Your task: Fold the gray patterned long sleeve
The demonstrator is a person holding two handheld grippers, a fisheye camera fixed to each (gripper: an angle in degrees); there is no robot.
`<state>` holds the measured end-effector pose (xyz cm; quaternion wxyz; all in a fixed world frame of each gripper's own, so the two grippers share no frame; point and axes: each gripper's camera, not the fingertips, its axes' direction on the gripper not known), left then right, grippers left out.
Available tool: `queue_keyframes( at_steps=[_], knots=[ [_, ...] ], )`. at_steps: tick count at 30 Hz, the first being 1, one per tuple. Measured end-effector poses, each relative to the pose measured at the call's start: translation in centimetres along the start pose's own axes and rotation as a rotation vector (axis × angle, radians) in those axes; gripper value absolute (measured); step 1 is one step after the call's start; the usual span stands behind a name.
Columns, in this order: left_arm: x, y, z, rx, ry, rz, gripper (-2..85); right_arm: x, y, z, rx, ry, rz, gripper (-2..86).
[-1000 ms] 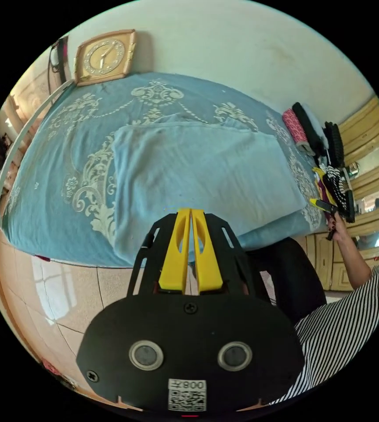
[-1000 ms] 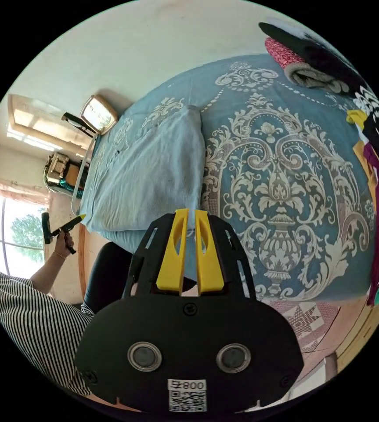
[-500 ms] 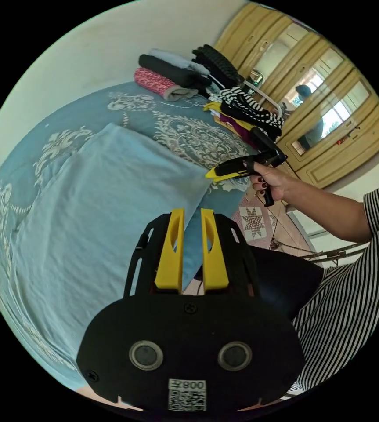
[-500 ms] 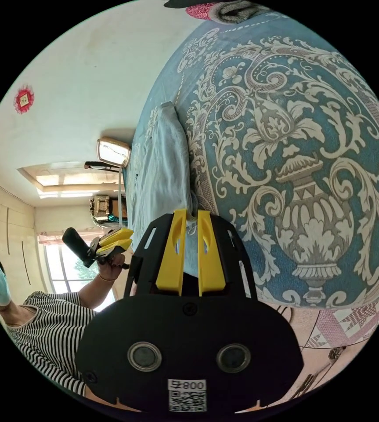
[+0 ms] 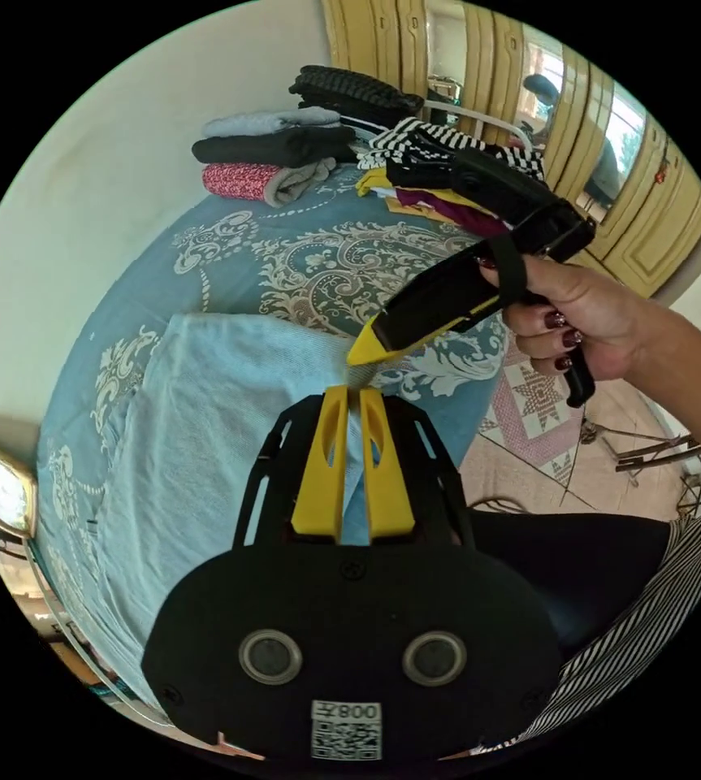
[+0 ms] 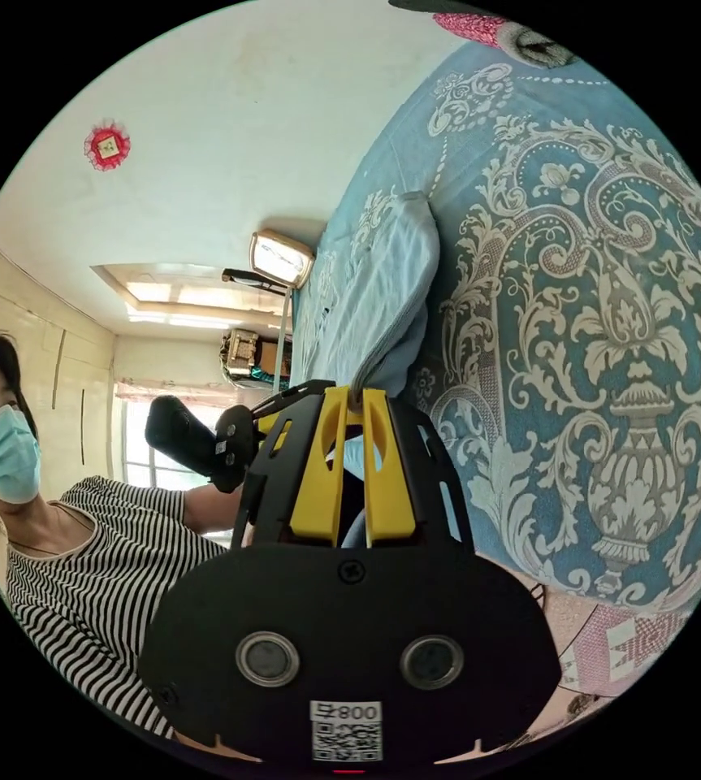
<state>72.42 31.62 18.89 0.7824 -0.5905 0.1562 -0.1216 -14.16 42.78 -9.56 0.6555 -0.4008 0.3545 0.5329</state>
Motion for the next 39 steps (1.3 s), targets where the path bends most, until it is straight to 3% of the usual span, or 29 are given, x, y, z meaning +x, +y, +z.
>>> queue_keyframes(
  at_steps=[5, 19, 31, 39],
  knots=[
    [-1.9, 1.2, -2.0, 0.079, 0.113, -0.166, 2.4, 3.4, -3.0, -0.9, 0.079, 0.003, 0.054, 8.0],
    [-2.3, 4.1, -3.3, 0.167, 0.202, -0.293, 2.3, 5.7, -17.7, 9.5, -0.038, -0.073, 0.135, 13.4],
    [-1.4, 8.1, -1.3, 0.190, 0.241, -0.270, 2.3, 1.6, -25.0, 20.6, -0.178, 0.015, 0.121, 7.2],
    [-2.0, 14.2, -0.4, 0.258, 0.280, -0.287, 2.4, -4.9, -26.0, 25.1, -0.110, 0.031, 0.071, 2.6]
  ],
)
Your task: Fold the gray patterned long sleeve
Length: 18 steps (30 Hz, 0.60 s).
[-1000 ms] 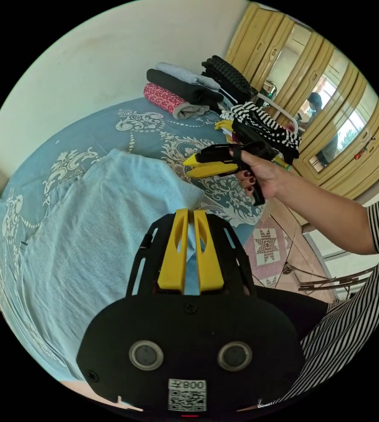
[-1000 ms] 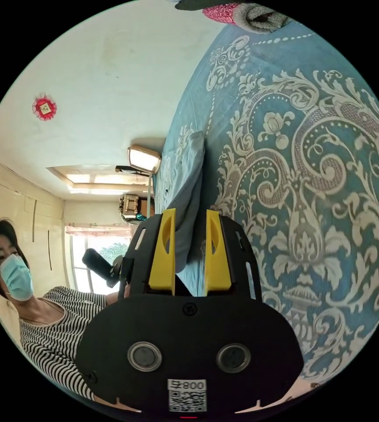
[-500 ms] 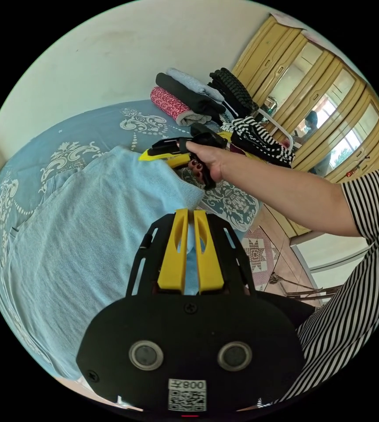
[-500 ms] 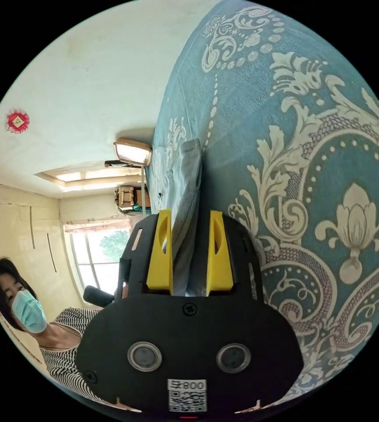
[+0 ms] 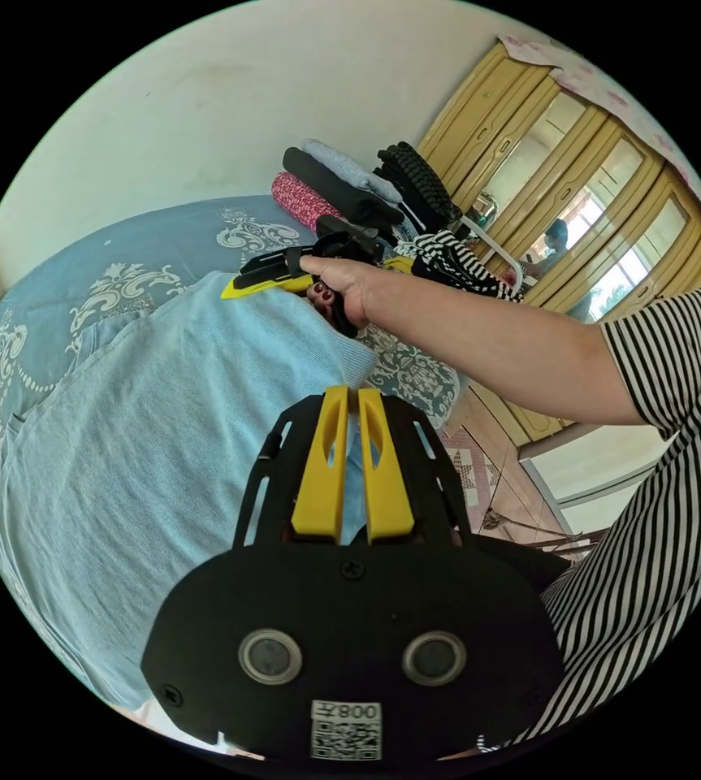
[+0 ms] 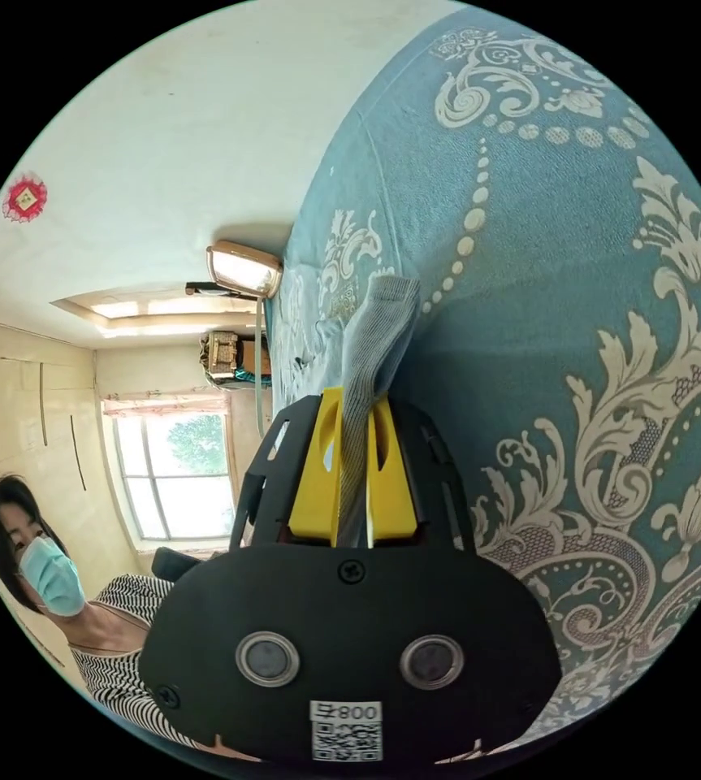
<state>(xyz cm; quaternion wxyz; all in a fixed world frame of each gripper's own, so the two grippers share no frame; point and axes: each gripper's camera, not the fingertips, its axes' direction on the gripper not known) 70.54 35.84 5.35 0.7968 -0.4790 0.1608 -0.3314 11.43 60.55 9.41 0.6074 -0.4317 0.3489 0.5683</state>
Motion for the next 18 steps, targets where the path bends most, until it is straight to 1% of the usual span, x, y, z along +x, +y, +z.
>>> queue_keyframes(
  at_steps=[4, 10, 13, 18],
  knots=[
    [-1.8, 3.6, -2.1, 0.062, 0.013, -0.037, 2.4, -5.0, -0.3, 2.5, 0.023, -0.008, -0.053, 2.2],
    [-6.8, 12.1, -7.1, 0.202, 0.042, -0.186, 2.4, -15.2, -1.1, 9.8, 0.002, -0.003, -0.185, 2.3],
    [-9.5, 17.3, -9.4, 0.255, 0.016, -0.275, 2.4, -20.0, -1.6, 15.0, -0.037, 0.020, -0.235, 2.5],
    [-14.3, 28.0, -12.3, 0.341, -0.026, -0.469, 2.4, -26.7, -2.2, 25.3, -0.113, -0.007, -0.275, 2.9]
  ],
)
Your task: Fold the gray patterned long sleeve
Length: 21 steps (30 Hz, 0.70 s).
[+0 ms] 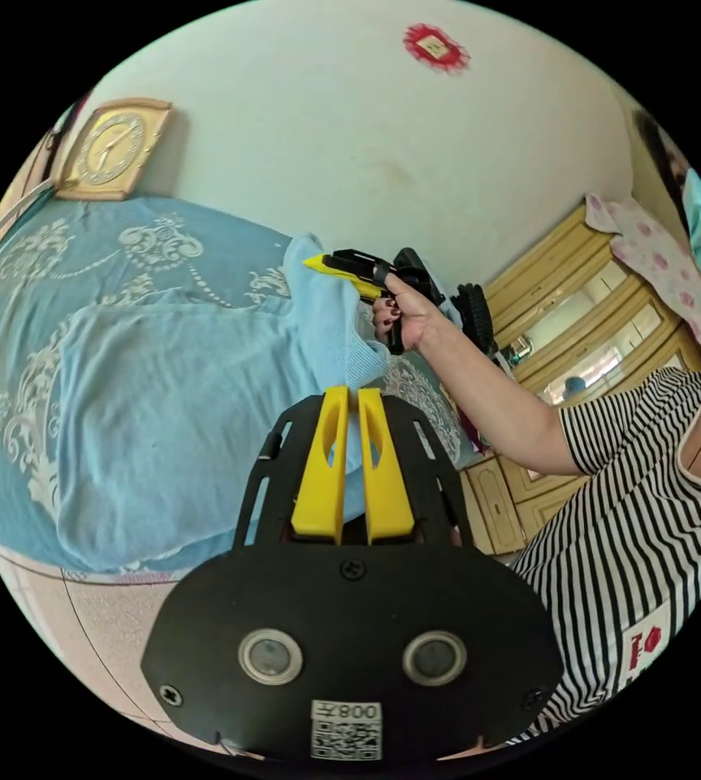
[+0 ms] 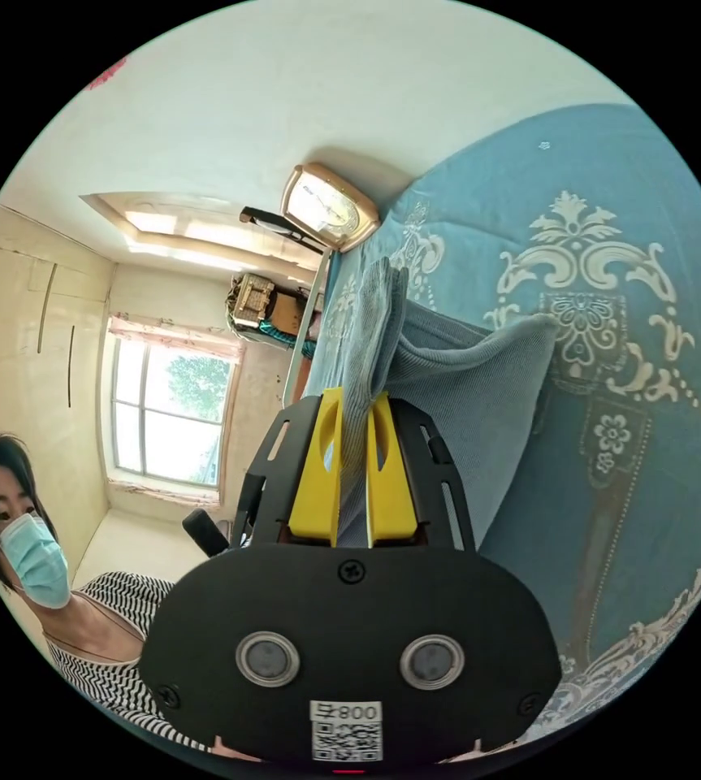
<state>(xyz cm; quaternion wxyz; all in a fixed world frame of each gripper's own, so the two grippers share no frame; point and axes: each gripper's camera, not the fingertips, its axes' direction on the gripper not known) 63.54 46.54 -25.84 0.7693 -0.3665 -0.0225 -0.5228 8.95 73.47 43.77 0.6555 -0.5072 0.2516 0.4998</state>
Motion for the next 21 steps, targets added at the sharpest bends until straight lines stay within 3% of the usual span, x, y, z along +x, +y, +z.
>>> queue_keyframes(
  at_steps=[11, 21],
  knots=[
    [-14.8, 12.7, -5.4, 0.153, 0.021, -0.316, 2.3, -10.3, -5.0, 20.2, -0.201, 0.087, -0.072, 3.4],
    [-24.8, 23.7, -4.5, 0.218, 0.090, -0.538, 2.4, -15.2, -6.7, 34.5, -0.344, 0.224, -0.076, 4.1]
  ],
)
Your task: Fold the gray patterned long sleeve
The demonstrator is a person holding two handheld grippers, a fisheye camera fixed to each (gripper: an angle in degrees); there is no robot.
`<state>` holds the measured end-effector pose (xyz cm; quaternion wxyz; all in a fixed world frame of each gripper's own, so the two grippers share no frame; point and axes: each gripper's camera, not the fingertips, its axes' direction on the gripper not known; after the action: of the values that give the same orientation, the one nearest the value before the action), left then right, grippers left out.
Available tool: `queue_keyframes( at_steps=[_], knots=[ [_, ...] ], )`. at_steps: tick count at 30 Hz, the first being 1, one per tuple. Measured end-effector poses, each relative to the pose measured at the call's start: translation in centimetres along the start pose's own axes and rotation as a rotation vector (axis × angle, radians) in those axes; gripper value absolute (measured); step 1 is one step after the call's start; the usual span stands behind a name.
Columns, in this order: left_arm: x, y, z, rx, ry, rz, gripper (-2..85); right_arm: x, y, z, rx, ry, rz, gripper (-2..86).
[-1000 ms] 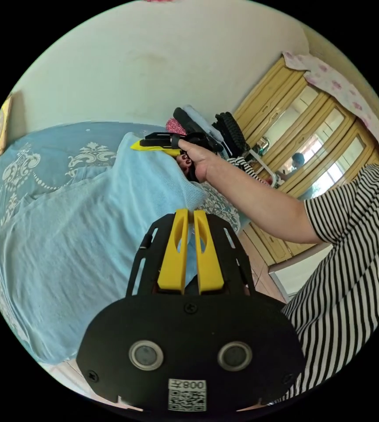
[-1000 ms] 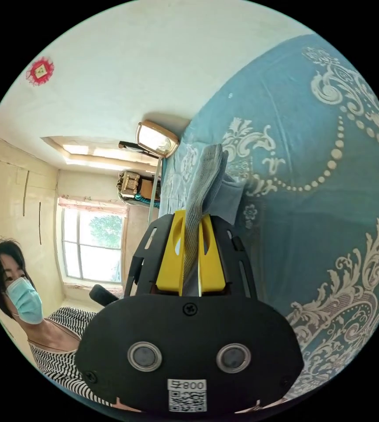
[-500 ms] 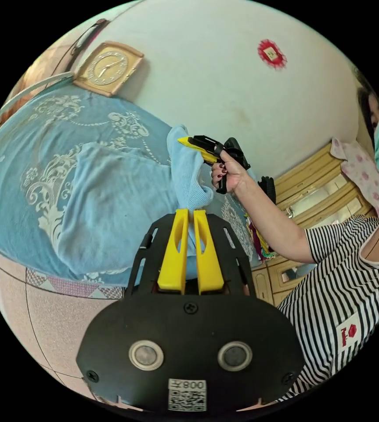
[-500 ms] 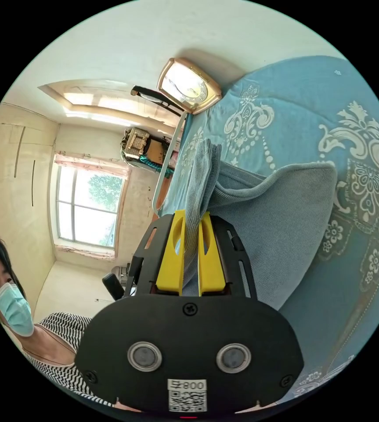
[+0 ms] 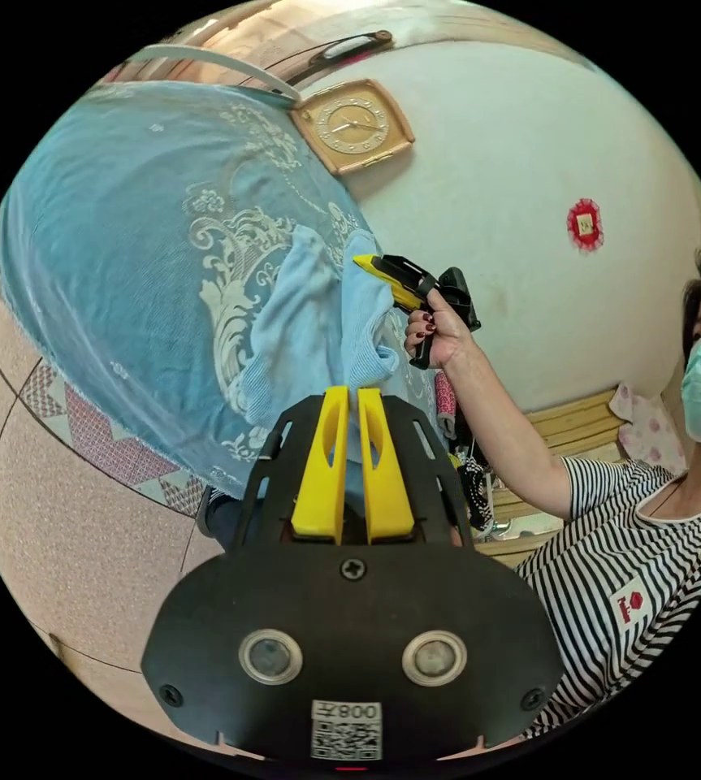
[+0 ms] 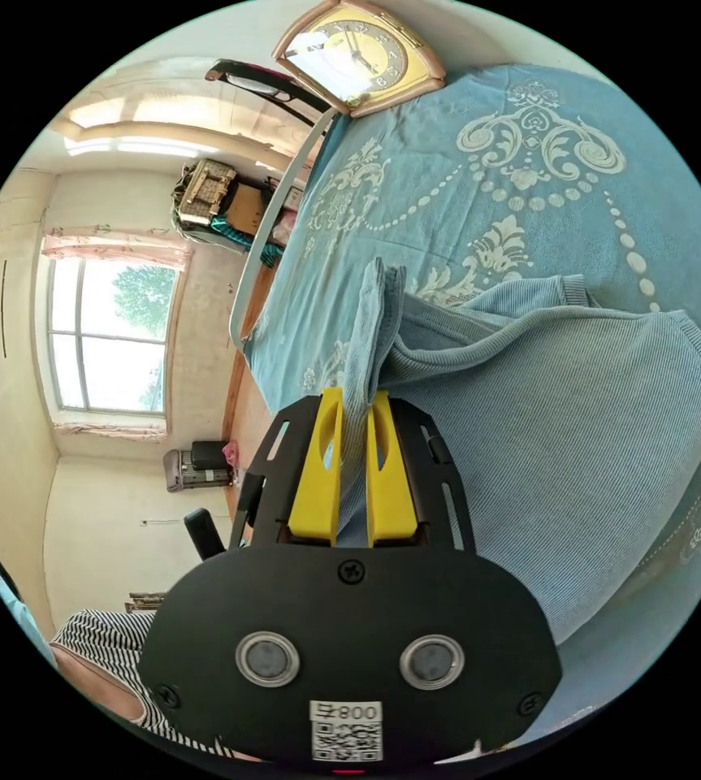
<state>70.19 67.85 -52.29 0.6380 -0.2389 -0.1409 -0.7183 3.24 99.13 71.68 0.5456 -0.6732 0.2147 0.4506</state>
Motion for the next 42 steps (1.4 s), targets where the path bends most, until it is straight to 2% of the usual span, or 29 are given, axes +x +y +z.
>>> queue_keyframes(
  at_steps=[11, 19, 24, 26, 28, 31, 35, 38, 42],
  knots=[
    [-9.4, 4.7, 0.8, 0.028, 0.095, -0.142, 2.5, -5.9, -2.2, 5.0, -0.066, 0.123, -0.089, 7.2],
    [-10.6, 8.1, -0.5, 0.079, 0.070, -0.117, 0.7, -8.7, 1.5, 0.7, 0.108, -0.022, -0.200, 4.8],
    [-8.1, 7.4, 2.8, -0.021, -0.020, 0.062, 0.2, -8.9, 2.0, 5.9, -0.108, 0.081, -0.211, 1.1],
    [-8.5, 7.2, 4.2, -0.043, -0.086, 0.052, 0.2, -8.8, 1.7, 8.2, -0.193, 0.150, -0.196, 0.7],
    [-9.5, 7.5, 5.6, -0.094, -0.161, 0.010, 0.2, -9.1, 1.7, 8.3, -0.188, 0.146, -0.198, 0.5],
    [-9.9, 8.8, 6.0, -0.065, -0.097, -0.023, 0.2, -9.5, 2.7, 6.4, -0.180, 0.150, -0.236, 0.4],
    [-9.3, 10.4, 6.1, -0.043, -0.041, -0.013, 0.5, -7.5, 7.8, -0.2, -0.059, 0.115, -0.241, 0.7],
    [-8.1, 11.1, 7.3, -0.080, 0.015, 0.031, 1.0, -4.3, 14.1, -4.7, 0.031, 0.075, -0.159, 1.7],
    [-5.1, 12.5, 11.3, -0.212, 0.074, 0.133, 2.6, 0.5, 22.8, -7.3, 0.047, 0.019, 0.030, 4.6]
  ],
)
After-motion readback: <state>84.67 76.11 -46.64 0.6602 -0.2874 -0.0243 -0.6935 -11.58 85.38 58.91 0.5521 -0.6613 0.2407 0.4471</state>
